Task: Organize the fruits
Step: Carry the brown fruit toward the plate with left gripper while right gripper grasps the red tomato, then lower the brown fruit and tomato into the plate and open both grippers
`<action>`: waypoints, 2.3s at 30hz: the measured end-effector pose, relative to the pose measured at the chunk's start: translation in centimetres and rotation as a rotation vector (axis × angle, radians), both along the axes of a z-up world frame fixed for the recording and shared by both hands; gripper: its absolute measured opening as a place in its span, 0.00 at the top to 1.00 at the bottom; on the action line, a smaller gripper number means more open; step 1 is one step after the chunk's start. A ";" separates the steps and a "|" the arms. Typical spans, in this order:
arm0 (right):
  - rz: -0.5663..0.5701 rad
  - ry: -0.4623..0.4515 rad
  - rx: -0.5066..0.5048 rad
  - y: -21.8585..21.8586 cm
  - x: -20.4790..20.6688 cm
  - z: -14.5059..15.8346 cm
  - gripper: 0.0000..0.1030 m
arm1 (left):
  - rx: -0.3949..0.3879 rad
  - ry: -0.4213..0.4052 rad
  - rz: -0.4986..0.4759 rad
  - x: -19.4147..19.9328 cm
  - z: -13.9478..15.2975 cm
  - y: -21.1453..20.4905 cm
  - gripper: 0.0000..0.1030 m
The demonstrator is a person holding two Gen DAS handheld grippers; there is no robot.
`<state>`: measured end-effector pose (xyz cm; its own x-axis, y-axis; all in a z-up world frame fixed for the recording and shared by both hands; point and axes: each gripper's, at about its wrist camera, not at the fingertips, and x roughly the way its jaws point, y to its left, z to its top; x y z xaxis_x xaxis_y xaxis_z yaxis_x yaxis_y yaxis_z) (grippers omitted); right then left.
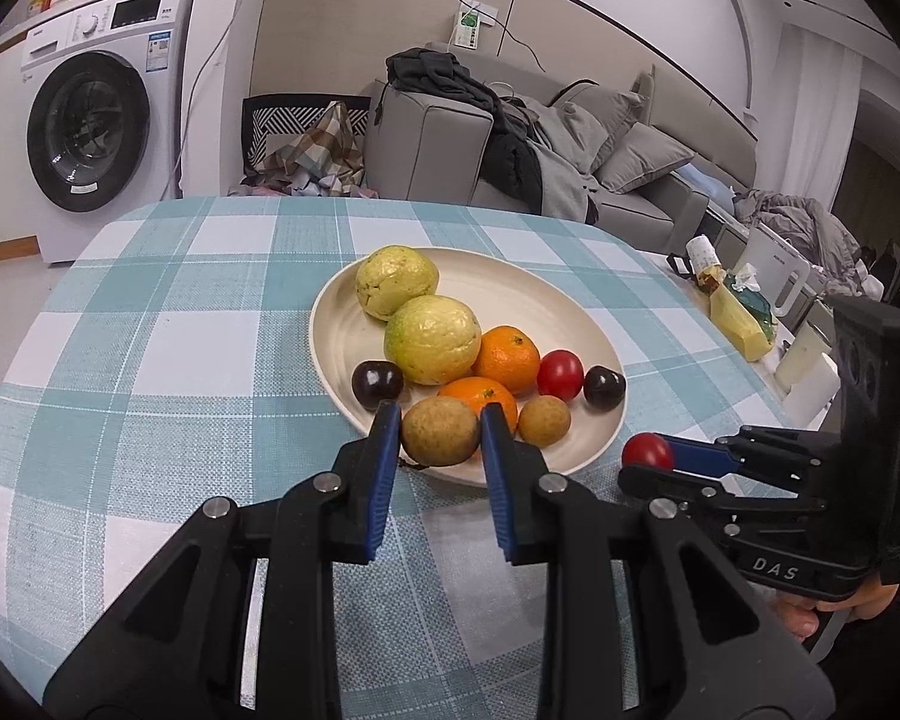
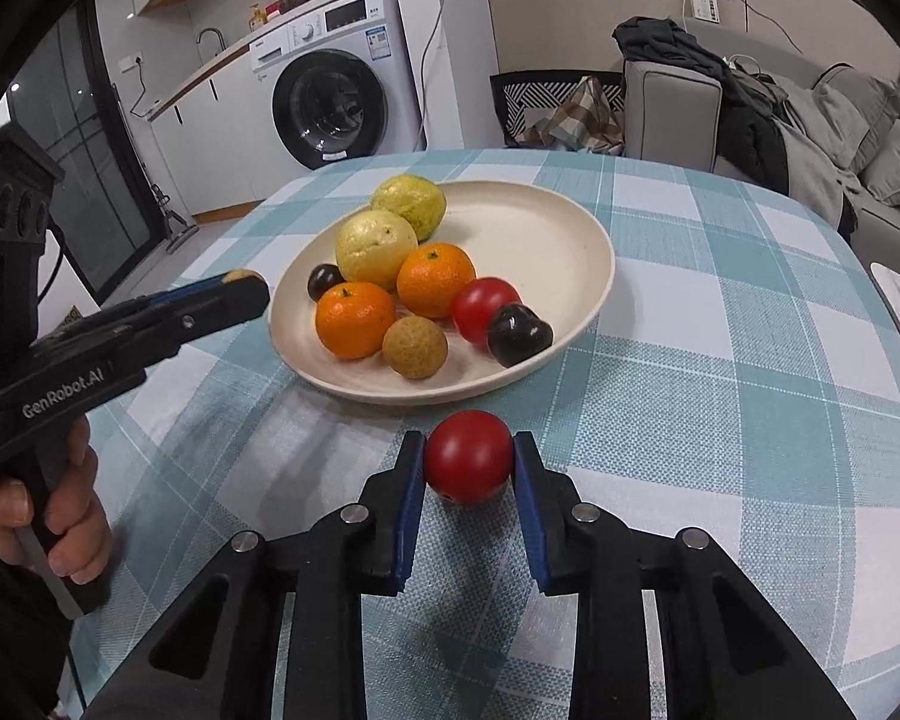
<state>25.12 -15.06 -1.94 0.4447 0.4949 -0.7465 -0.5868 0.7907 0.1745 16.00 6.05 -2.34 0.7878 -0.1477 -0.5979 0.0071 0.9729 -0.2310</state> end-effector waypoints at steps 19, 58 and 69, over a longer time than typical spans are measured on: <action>-0.021 -0.066 0.100 -0.4 0.3 2.1 0.72 | 0.021 -0.005 0.030 0.9 -0.3 0.4 0.76; -0.012 -0.043 0.115 1.5 2.3 1.0 0.70 | 0.033 0.034 0.031 3.7 -1.1 0.6 0.76; -0.007 -0.112 0.121 1.2 1.2 1.7 0.27 | 0.073 -0.019 0.060 2.0 -0.3 0.3 0.39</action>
<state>26.35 -13.86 -0.20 0.5259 0.5748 -0.6269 -0.6024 0.7721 0.2026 18.00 6.37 -2.62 0.8054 -0.0563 -0.5900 -0.0480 0.9860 -0.1597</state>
